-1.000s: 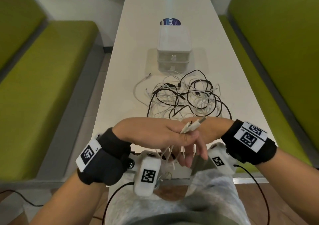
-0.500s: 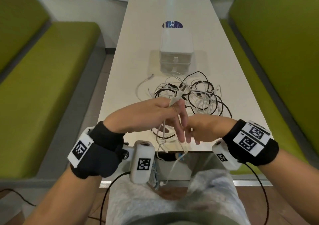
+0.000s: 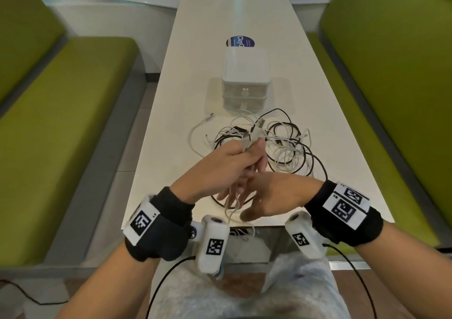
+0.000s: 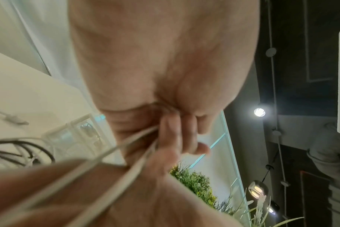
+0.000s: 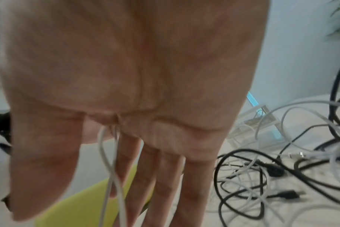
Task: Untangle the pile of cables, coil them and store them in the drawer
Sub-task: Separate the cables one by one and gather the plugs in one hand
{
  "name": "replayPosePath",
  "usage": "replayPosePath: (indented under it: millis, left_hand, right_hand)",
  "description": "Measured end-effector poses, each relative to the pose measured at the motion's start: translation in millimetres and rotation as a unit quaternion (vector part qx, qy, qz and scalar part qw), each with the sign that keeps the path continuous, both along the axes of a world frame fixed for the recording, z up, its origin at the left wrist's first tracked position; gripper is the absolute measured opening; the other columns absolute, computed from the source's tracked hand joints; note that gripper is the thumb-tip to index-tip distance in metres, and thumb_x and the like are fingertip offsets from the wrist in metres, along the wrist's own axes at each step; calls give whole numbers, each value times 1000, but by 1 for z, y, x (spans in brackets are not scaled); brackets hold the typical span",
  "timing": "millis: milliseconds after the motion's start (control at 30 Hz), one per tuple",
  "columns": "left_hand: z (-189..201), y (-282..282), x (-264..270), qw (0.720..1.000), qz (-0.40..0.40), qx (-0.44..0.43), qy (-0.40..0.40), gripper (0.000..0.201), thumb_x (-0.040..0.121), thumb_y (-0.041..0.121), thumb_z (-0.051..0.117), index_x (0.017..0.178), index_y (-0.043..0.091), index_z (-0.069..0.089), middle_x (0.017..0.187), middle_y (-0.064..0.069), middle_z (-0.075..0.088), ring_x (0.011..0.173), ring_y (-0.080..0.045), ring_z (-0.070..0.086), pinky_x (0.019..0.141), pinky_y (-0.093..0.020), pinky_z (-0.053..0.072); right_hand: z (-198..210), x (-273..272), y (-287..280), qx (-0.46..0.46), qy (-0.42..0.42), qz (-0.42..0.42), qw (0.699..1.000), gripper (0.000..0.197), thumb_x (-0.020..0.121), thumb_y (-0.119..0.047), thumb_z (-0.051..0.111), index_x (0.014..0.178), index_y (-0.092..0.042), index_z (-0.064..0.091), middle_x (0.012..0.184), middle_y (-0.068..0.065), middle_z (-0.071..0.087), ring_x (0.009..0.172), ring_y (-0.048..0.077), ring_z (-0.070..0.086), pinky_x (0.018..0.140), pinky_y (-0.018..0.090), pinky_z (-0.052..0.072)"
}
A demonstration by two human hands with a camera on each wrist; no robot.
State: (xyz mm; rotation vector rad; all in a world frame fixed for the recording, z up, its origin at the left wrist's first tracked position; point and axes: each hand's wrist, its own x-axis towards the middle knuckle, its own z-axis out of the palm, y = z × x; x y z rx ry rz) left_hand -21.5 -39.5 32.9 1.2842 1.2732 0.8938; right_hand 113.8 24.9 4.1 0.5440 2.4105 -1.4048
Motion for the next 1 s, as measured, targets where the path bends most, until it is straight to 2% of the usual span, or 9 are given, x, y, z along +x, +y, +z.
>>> replayPosePath:
  millis: [67, 167, 433, 533, 600, 667, 767, 900, 1000]
  left_hand:
    - [-4, 5, 3, 998, 54, 6, -33, 49, 103, 43, 34, 71, 9, 48, 55, 1, 25, 49, -16, 23, 47, -29, 25]
    - [-14, 11, 2, 989, 114, 33, -88, 50, 100, 49, 37, 63, 16, 43, 52, 5, 24, 48, -13, 17, 48, -28, 14]
    - [-24, 21, -8, 972, 152, 55, -169, 52, 96, 52, 32, 57, 18, 30, 50, 3, 20, 43, -11, 12, 42, -18, 13]
    - [-26, 24, -13, 976, 170, 35, -135, 49, 99, 54, 33, 71, 15, 44, 56, 0, 23, 45, -12, 14, 42, -23, 14]
    - [-28, 25, -17, 973, 193, 45, -120, 39, 96, 51, 35, 92, 16, 52, 59, -2, 30, 42, -10, 20, 39, -21, 23]
    - [-33, 26, -22, 965, 214, 71, -133, 34, 97, 47, 35, 101, 17, 51, 62, -4, 37, 38, -10, 24, 38, -20, 31]
    - [-40, 26, -29, 948, 249, 85, -180, 34, 97, 44, 37, 92, 15, 53, 59, -1, 35, 39, -11, 21, 39, -19, 25]
    - [-47, 26, -36, 944, 261, 65, -193, 52, 96, 53, 40, 67, 13, 57, 52, 0, 27, 44, -12, 18, 42, -22, 14]
    - [-50, 26, -41, 945, 276, 57, -167, 57, 95, 51, 42, 55, 12, 51, 49, 2, 26, 46, -14, 19, 44, -26, 15]
  right_hand:
    - [-8, -4, -1, -12, 16, -32, 999, 19, 91, -21, 67, 109, -24, 62, 100, -7, 71, 88, 1, 65, 78, 11, 48]
    - [-22, -8, -1, -8, 58, -96, 994, 20, 96, -23, 59, 99, -4, 67, 86, 4, 75, 79, 10, 68, 67, 10, 47]
    - [-43, -7, 3, -2, 18, -51, 999, 21, 102, -26, 45, 94, -13, 59, 80, 4, 75, 67, 0, 60, 67, 15, 41]
    - [-45, -9, 8, 5, 20, -58, 998, 23, 101, -28, 47, 94, -12, 63, 80, 4, 74, 73, 8, 66, 71, 21, 49]
    - [-45, -10, 10, -1, 36, -78, 996, 23, 99, -28, 52, 93, -12, 67, 83, 6, 73, 74, 17, 69, 70, 28, 54]
    - [-45, -14, 12, 11, 46, -95, 994, 23, 97, -29, 56, 90, -12, 69, 84, 7, 72, 71, 19, 69, 71, 33, 55]
    - [-48, -19, 13, -15, 40, -131, 990, 25, 96, -30, 57, 87, -10, 69, 83, 8, 73, 71, 21, 71, 73, 36, 58]
    - [-43, -23, 21, 29, 26, -65, 997, 35, 94, -44, 57, 87, -12, 69, 79, 3, 73, 68, 13, 69, 64, 29, 54]
    - [-31, -23, 37, -12, 63, -158, 985, 25, 96, -34, 58, 94, -13, 70, 84, 2, 73, 65, 16, 71, 59, 30, 58]
